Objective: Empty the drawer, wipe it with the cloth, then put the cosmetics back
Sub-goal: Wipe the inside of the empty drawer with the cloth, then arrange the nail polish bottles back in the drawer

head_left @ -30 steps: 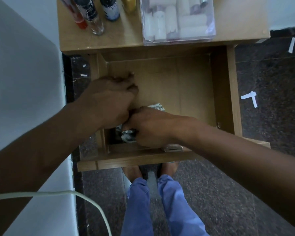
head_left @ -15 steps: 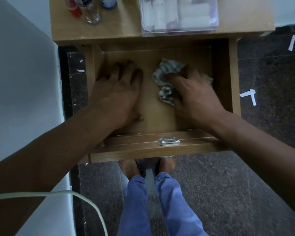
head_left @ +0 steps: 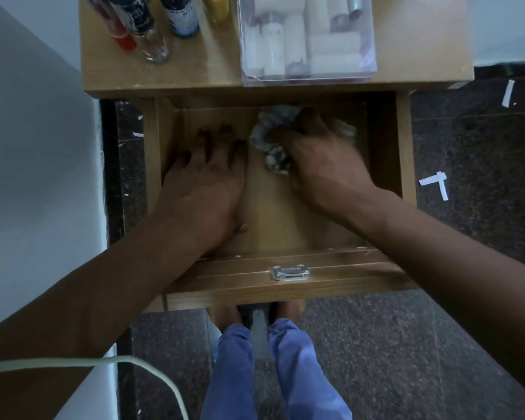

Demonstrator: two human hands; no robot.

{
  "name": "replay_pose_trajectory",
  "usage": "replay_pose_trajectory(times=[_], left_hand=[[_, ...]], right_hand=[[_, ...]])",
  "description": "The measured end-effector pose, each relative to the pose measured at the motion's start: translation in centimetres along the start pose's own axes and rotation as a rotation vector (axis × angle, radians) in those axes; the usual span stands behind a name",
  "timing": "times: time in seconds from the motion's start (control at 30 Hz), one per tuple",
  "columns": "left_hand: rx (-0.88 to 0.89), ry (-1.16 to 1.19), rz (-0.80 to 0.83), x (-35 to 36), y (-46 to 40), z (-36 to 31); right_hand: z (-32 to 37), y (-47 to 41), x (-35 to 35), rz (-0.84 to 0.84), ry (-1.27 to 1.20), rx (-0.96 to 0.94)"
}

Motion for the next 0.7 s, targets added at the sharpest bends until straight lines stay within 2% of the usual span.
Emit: replay_pose_trajectory(times=[0.1,0.17,0.23,0.3,0.43,0.6,0.7], left_hand=[[-0.005,0.039,0.014,-0.1,0.5,0.0],[0.013,0.089,-0.002,-0.4,1.3,0.0],[0.058,0.161,-0.041,-1.1,2.4,-0.3],[0.12,0.253,-0.112,-2.1,3.7,-1.1],[0.187,0.474,-0.184,-3.6,5.7,-3.3],[0.346,0.498,-0.039,-3.6,7.5,-7.0],[0.4,0.353,0.06,-3.0,7.6,-8.4]], right_hand=[[1.2,0.5,-0.9,0.136,-0.063,-0.19],[0.4,1.4,-1.6,0.245,-0.042,-0.207],[-0.8,2.6,-3.3,0.256,-0.043,-0.168],[-2.2,3.9,-5.7,0.191,-0.149,-0.106],[-5.6,6.4,-11.7,-0.011,-0.519,0.035],[-9.9,7.5,-18.4,-0.316,-0.846,0.17],[-12.6,6.7,-20.6,-0.471,-0.926,0.306]])
Point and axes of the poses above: each hand's wrist, its own y-axis away from the middle knuckle, its own x-axis out of the palm, z = x × y, the point moved 7 cm from there along -y, towards the middle knuckle, and after that the axes turned 12 degrees about y, right-handed, at the moved point
